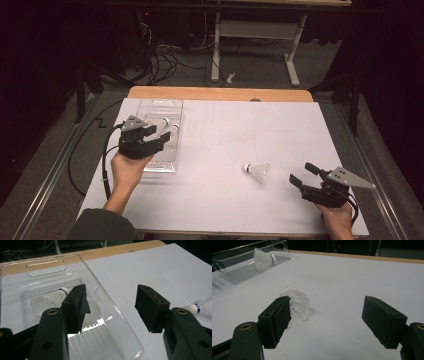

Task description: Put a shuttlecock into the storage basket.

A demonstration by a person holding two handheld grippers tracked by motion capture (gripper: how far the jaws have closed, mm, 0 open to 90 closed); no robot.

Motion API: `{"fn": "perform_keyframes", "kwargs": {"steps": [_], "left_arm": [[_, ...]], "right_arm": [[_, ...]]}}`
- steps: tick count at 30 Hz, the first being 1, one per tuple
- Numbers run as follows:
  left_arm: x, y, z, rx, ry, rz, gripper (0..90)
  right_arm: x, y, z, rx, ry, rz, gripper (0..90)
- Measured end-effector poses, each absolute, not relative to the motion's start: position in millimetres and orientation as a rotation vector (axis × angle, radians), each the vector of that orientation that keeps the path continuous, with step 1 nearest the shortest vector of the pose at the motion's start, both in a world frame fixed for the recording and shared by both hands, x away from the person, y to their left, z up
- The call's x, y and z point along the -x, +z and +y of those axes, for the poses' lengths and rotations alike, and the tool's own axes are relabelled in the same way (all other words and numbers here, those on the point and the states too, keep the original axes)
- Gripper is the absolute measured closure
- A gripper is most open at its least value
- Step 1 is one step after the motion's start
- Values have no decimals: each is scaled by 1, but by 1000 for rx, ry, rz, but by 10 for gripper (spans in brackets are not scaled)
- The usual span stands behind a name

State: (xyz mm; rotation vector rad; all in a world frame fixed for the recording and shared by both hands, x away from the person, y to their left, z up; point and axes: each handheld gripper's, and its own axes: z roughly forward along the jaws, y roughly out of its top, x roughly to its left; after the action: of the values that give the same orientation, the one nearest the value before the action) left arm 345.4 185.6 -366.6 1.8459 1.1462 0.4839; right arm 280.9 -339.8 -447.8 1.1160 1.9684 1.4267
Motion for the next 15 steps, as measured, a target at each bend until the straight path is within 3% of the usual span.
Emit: {"fn": "perform_keyframes", "kwargs": {"steps": [15], "left_arm": [[-330, -372, 193, -1815, 485, 1132, 428]], "right_arm": [[-281, -448, -340, -1112, 1427, 1967, 237]]}}
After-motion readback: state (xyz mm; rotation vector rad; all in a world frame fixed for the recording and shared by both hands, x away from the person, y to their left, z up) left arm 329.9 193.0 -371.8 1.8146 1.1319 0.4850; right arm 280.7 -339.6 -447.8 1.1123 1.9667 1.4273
